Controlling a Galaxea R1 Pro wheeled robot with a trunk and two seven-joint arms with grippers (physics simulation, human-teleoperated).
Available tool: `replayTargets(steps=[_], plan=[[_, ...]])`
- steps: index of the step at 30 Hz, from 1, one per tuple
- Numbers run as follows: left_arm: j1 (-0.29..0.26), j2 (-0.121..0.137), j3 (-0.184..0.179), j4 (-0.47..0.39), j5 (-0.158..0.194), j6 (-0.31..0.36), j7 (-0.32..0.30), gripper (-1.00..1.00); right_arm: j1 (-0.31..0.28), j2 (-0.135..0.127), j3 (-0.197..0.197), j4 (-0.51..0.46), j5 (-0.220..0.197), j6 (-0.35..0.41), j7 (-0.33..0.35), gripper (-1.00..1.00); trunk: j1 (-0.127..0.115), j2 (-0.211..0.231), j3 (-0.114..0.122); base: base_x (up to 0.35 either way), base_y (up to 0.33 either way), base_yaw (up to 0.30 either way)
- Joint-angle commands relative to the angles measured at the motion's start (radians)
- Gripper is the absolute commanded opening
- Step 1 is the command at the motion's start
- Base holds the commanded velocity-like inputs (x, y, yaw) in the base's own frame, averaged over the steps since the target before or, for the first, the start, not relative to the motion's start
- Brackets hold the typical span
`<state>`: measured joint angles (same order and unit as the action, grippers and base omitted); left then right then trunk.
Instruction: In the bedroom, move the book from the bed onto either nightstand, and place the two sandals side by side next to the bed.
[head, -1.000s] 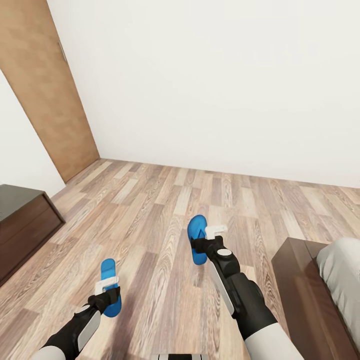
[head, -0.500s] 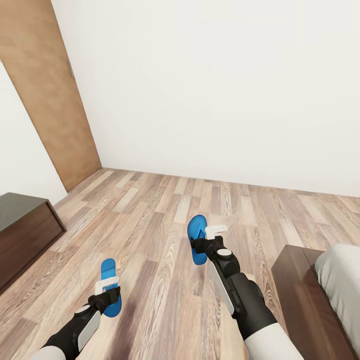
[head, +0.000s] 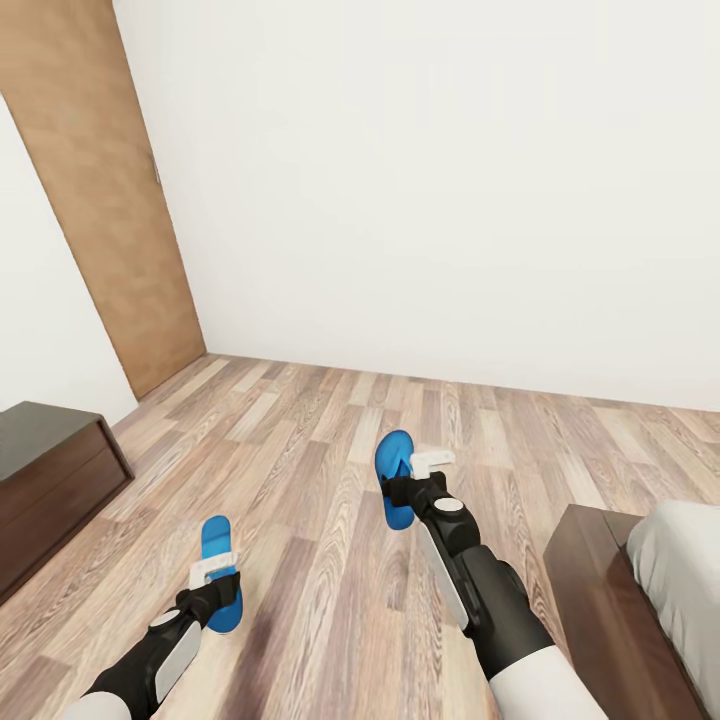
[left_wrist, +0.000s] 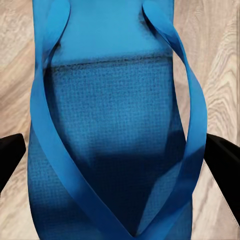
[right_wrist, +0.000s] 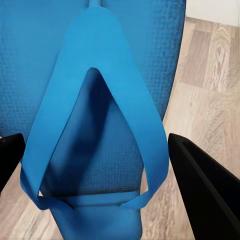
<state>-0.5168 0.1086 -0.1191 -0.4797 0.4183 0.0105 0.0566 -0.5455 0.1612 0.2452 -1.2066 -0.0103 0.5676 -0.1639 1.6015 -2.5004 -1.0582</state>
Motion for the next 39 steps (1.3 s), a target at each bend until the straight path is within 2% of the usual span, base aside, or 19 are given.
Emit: replayTargets(steps=[1,3,39], plan=[[0.0,0.001,-0.008,-0.001,0.01,0.001,0.006,-1.0,-0.001,0.0,0.002,-0.001,-0.002,0.005,-0.006,-1.0,-0.001,0.0,0.003,0.0,0.0,0.0],[0.0,0.001,-0.008,-0.002,0.009,0.0,0.005,-1.0,-0.001,0.0,0.002,-0.001,-0.002,0.005,-0.006,-1.0,-0.001,0.0,0.011,0.0,0.0,0.0],[0.001,0.002,-0.009,-0.009,0.01,0.0,0.005,-1.0,-0.001,0.0,0.002,-0.001,-0.002,0.002,-0.006,-1.0,-0.139,0.252,0.124,0.0,0.0,0.0]])
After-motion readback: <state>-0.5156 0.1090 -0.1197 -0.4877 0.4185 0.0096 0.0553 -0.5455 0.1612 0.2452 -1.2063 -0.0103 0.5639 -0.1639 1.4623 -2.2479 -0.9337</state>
